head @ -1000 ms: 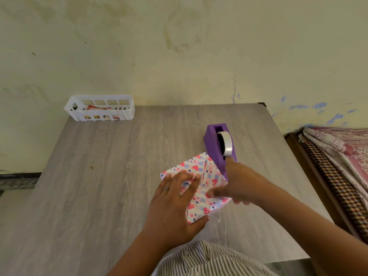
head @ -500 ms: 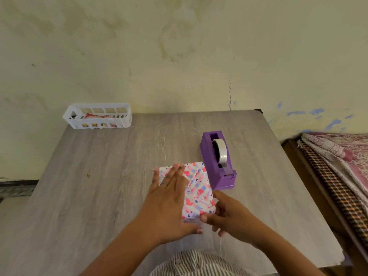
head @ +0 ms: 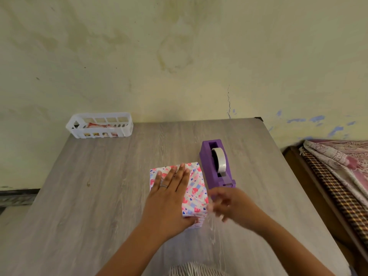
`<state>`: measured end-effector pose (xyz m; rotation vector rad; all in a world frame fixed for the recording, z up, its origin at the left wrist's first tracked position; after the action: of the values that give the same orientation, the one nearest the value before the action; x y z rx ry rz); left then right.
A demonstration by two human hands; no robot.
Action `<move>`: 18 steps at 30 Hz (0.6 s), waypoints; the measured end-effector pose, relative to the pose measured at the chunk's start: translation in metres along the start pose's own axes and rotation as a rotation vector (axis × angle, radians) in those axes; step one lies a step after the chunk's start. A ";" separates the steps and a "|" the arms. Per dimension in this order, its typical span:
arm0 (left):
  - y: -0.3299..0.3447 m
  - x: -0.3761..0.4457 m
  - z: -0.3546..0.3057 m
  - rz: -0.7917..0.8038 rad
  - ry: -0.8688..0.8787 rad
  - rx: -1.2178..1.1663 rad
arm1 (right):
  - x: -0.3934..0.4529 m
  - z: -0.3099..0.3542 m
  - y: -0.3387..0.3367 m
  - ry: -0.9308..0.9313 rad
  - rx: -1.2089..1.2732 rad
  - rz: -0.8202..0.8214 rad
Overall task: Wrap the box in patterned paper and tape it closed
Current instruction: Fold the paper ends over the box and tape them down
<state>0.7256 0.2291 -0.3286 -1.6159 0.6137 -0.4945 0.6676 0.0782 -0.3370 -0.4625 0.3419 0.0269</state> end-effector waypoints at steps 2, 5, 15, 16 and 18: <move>-0.001 -0.001 0.000 -0.019 0.007 0.011 | 0.013 -0.022 -0.039 0.083 0.158 -0.299; -0.003 0.000 0.000 -0.035 0.007 0.029 | 0.033 -0.052 -0.064 0.270 0.062 -0.493; -0.001 0.000 0.000 -0.049 0.001 0.030 | 0.053 -0.088 -0.044 0.747 0.626 -0.262; -0.001 0.000 0.000 -0.055 0.001 0.030 | 0.054 -0.089 -0.044 0.746 0.645 -0.252; 0.000 -0.001 0.000 -0.059 0.002 0.029 | 0.055 -0.088 -0.043 0.727 0.703 -0.257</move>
<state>0.7252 0.2295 -0.3288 -1.6097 0.5595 -0.5466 0.6956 -0.0026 -0.4105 0.2088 0.9595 -0.5094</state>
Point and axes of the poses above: each hand's wrist, its own x-axis towards the middle knuckle, its own y-axis out of the palm, z = x × y, the point moved 7 cm from there along x, towards the middle knuckle, and after that the axes turned 1 degree about -y, right-handed, at the moved point
